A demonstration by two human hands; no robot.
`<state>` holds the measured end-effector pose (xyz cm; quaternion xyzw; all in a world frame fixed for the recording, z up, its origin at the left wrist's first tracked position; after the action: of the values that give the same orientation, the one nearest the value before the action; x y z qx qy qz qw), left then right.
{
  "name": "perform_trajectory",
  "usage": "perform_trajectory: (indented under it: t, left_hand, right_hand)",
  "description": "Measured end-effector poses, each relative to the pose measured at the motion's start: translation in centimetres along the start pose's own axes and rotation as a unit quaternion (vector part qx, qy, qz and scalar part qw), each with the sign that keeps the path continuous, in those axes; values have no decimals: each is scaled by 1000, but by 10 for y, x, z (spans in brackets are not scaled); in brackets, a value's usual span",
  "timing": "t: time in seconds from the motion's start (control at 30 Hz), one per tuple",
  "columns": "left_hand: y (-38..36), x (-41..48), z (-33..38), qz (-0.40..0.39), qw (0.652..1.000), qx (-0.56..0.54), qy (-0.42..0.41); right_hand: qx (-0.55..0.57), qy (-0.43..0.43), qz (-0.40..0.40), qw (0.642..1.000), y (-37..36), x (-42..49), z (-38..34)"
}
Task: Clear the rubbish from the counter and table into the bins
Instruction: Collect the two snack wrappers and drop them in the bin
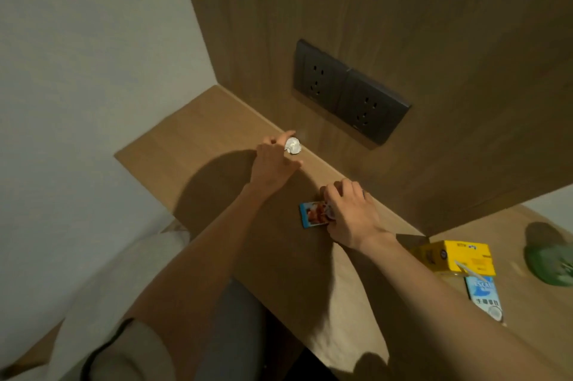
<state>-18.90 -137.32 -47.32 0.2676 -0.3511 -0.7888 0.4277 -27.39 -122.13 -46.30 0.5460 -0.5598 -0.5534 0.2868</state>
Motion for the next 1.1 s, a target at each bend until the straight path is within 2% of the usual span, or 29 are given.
perform_trajectory:
  t: [0.13,0.27,0.47,0.6,0.7,0.9,1.1]
  left_hand:
    - [-9,18,2,30,999,19,-29]
    - [-21,24,0,16,995,62,-76]
    - [-21,15,-3,-5,997,47,-68]
    - [7,-10,3,39,995,14,-90]
    - [33,-42,13,75,991,-30,-107]
    - [57,-127,39,109,985,-27,-134]
    - [46,-187,59,57,993,-38,-96]
  right_hand:
    - [37,-8,4,999,-1,10,2]
    - [68,-42,-19,997,-7,11,7]
    - [116,-101,-31,988,-12,3,10]
    - [188,-129,-16,974,2,-11,9]
    - [242,-113,-7,963,15,-28,1]
    - [263,-49,36,963,35,-85,-13]
    - [255,-34,5,966,28,-145,-3]
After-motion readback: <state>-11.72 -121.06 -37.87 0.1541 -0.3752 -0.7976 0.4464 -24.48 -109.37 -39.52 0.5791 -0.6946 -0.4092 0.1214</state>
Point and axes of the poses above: each hand's wrist, its own x-axis towards the middle knuckle, its own y-axis out of the back of the hand, z = x × y, the point moved 8 cm from there along x, towards the middle knuckle, and after that the axes turned 3 degrees about x, right-handed, at the moved point
